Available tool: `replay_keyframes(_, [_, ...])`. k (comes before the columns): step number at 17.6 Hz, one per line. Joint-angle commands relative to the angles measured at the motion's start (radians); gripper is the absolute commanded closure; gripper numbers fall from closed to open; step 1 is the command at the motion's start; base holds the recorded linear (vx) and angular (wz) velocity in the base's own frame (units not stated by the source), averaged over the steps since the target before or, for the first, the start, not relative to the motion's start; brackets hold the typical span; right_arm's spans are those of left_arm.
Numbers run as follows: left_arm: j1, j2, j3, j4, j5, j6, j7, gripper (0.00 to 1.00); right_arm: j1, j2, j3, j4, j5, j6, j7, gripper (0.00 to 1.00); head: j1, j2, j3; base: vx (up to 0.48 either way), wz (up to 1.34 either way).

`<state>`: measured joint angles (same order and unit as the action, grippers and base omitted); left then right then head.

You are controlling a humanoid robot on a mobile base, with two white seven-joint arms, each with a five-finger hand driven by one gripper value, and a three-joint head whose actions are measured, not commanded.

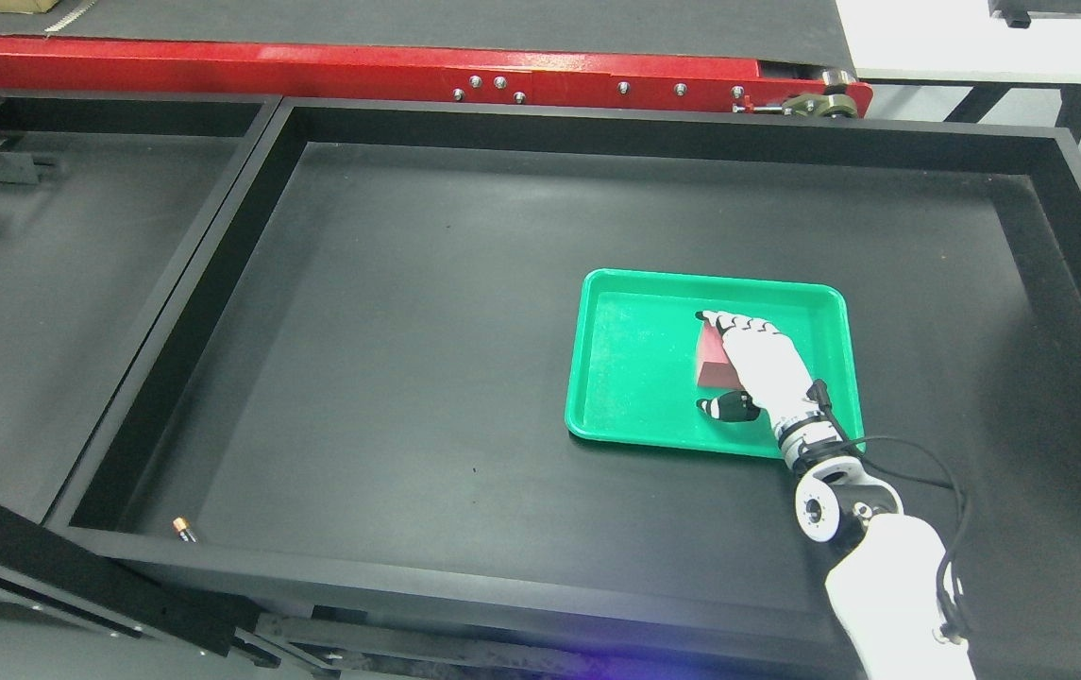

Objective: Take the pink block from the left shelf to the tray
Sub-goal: 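Close the right hand fingers around the pink cube, then lift the pink cube up out of the green tray with the right hand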

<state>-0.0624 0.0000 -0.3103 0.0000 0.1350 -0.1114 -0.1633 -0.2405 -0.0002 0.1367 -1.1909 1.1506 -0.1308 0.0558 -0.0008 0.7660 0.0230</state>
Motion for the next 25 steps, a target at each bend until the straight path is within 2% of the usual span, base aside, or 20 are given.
replay_keyframes(1, [0.000, 0.017, -0.001, -0.017, 0.000, 0.004, -0.001, 0.00, -0.663, -0.017, 0.009, 0.045, 0.000, 0.007, 0.001, 0.21, 0.0000, 0.000, 0.000, 0.011, 0.00])
replay_keyframes(2, [0.000, 0.017, 0.000, -0.017, 0.000, 0.002, -0.001, 0.00, -0.665, -0.017, 0.011, 0.045, 0.000, 0.007, 0.001, 0.25, 0.0000, 0.000, 0.000, 0.011, 0.00])
replay_keyframes(5, [0.000, 0.017, 0.000, -0.017, 0.000, 0.002, -0.001, 0.00, -0.663, -0.017, 0.015, 0.045, 0.000, 0.005, 0.001, 0.45, 0.0000, 0.000, 0.000, 0.007, 0.00])
replay_keyframes(7, [0.000, 0.017, 0.000, -0.017, 0.000, 0.002, -0.001, 0.00, -0.663, -0.017, 0.015, 0.045, 0.001, 0.005, 0.001, 0.61, 0.0000, 0.000, 0.000, 0.006, 0.00])
replay_keyframes(8, [0.001, 0.017, 0.000, -0.017, 0.000, 0.002, -0.001, 0.00, -0.663, -0.017, 0.015, 0.045, 0.001, 0.005, 0.001, 0.72, 0.0000, 0.000, 0.000, 0.000, 0.00])
replay_keyframes(11, [0.000, 0.017, -0.001, -0.017, 0.000, 0.002, -0.001, 0.00, -0.661, -0.017, 0.014, 0.043, 0.001, 0.003, -0.008, 0.94, 0.0000, 0.000, 0.000, 0.000, 0.00])
replay_keyframes(13, [0.000, 0.017, -0.001, -0.017, 0.000, 0.002, -0.001, 0.00, -0.661, -0.017, 0.012, 0.043, 0.005, 0.005, -0.019, 0.97, 0.0000, 0.000, 0.000, 0.000, 0.00])
replay_keyframes(22, [0.000, 0.017, 0.000, -0.017, 0.000, 0.002, -0.001, 0.00, -0.643, -0.017, -0.042, 0.033, -0.006, 0.008, -0.051, 0.97, 0.0000, 0.000, 0.000, 0.000, 0.00])
replay_keyframes(25, [0.000, 0.017, 0.000, -0.017, 0.000, 0.004, -0.001, 0.00, -0.605, -0.017, -0.048, -0.024, -0.026, 0.005, -0.118, 0.97, 0.0000, 0.000, 0.000, 0.000, 0.00])
